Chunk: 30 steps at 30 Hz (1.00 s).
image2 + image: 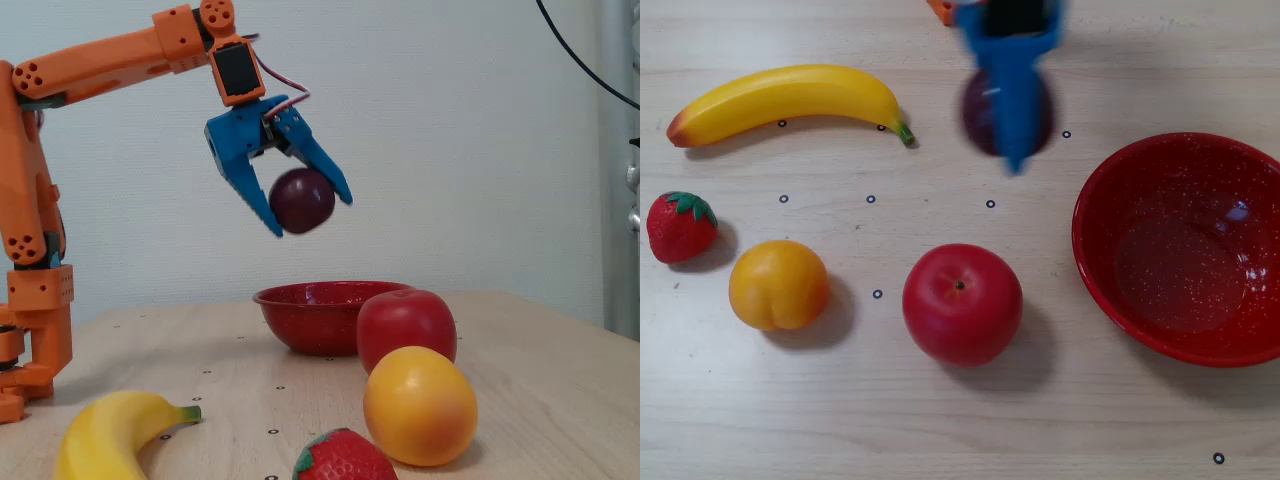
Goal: Put plum in the red bowl.
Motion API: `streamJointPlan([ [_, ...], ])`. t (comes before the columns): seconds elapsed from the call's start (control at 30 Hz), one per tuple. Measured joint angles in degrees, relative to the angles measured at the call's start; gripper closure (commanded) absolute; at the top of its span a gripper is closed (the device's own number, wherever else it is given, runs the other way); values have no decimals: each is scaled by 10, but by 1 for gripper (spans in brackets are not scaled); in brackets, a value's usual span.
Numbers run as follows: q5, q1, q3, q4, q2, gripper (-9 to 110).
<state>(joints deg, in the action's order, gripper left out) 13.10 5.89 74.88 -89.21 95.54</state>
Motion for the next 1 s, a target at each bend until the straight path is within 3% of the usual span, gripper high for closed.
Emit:
streamJointPlan([
  [0.4,-17,178,27,163,-42,100],
  [0.5,15,185,38,196,-83,89],
  [0.6,29,185,42,196,-127,69],
  [0.73,31,185,42,152,-158,52],
  [0.87,32,185,40,109,-177,46],
  [1.0,32,185,14,87,-179,50],
])
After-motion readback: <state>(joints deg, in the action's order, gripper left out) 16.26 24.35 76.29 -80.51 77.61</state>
